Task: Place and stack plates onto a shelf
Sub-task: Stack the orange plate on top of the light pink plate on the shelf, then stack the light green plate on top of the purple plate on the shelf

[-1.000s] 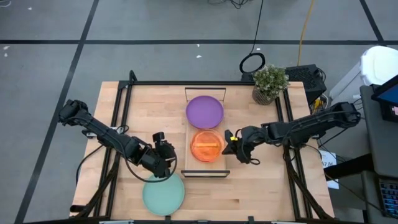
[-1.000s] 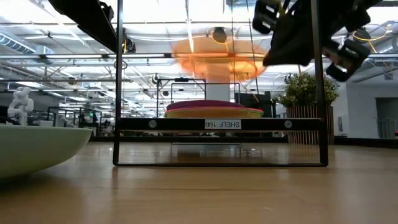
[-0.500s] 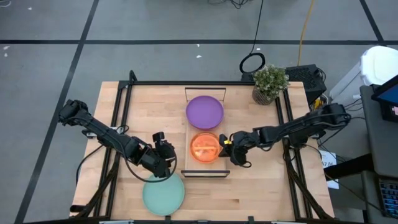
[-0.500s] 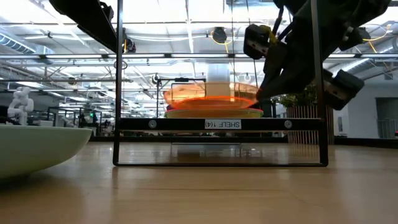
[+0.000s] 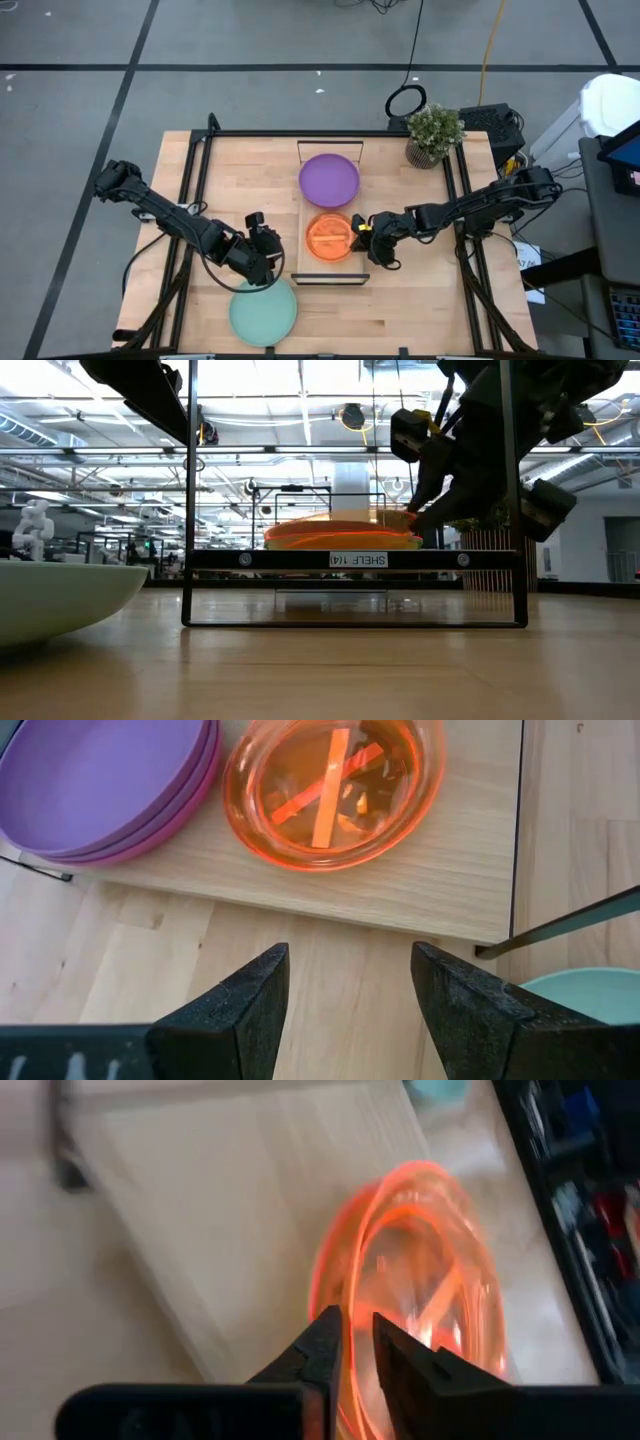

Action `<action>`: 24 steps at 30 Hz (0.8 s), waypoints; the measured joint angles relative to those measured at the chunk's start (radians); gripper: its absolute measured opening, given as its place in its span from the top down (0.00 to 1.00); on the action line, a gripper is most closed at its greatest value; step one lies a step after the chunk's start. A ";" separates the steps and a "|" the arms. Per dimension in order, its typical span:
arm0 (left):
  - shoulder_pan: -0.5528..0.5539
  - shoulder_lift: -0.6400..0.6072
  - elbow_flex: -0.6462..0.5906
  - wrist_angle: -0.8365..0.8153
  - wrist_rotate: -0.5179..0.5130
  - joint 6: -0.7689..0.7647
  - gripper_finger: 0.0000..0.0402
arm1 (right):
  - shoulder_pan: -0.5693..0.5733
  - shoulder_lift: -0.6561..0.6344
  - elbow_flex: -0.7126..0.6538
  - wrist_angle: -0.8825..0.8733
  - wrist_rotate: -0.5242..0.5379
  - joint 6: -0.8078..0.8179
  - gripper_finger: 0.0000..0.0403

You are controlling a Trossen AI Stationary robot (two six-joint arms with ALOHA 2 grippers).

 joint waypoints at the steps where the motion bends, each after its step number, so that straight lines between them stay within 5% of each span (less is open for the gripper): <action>1: 0.000 0.000 0.000 0.000 0.000 -0.001 0.46 | 0.000 0.000 0.000 -0.001 0.029 0.007 0.89; 13: -0.001 0.000 0.000 0.000 0.000 -0.010 0.46 | 0.001 -0.010 0.000 -0.018 0.101 0.054 0.78; 24: -0.058 0.000 0.000 0.000 0.001 -0.057 0.46 | 0.054 -0.207 0.000 -0.225 0.171 0.155 0.77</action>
